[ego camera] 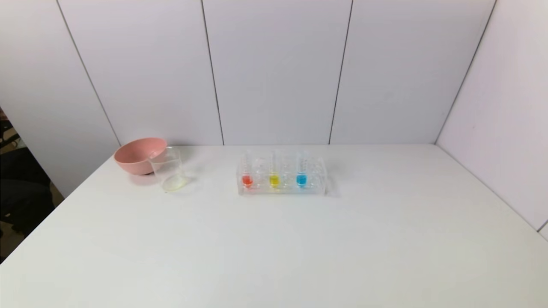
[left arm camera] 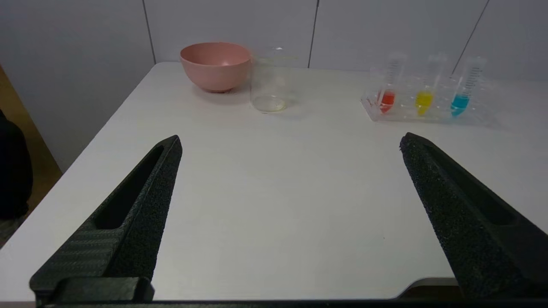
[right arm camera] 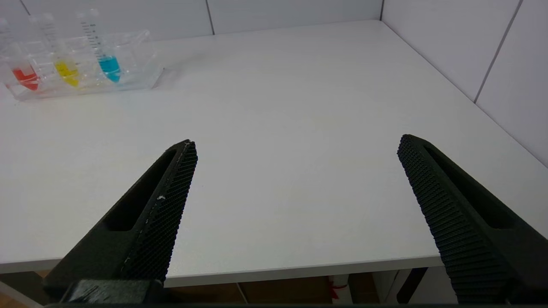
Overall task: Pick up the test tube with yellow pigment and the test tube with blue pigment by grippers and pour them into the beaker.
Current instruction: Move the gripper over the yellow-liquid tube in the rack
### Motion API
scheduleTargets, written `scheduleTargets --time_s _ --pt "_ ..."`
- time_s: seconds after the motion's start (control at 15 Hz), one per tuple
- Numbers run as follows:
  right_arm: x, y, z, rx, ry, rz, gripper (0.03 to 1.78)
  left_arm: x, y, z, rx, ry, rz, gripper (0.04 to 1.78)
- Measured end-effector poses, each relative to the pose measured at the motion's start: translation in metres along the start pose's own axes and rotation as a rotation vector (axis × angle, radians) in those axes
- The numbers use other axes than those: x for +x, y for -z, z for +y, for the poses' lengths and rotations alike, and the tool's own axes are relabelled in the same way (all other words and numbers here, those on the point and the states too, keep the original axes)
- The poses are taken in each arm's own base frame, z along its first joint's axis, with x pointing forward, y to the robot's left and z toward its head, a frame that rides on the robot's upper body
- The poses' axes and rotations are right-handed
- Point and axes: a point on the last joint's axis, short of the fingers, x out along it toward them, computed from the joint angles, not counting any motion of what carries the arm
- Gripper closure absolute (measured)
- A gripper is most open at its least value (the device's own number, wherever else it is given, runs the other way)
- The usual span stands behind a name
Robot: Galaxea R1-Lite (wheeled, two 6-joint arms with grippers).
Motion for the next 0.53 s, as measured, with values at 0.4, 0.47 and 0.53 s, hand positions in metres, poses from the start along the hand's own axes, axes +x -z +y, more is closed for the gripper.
scheduleTargets --time_s 0.4,0.47,0.53 --pt "0.0 0.0 0.0 0.0 0.0 0.0 0.1 0.065 -0.079 -0.008 -0.005 0.062 0.064 0.04" --pt "0.0 0.0 0.0 0.0 0.0 0.0 0.1 0.085 -0.089 -0.009 -0.006 0.068 0.075 0.04" --pt "0.0 0.0 0.0 0.0 0.0 0.0 0.1 0.106 -0.097 -0.01 -0.009 0.077 0.084 0.04"
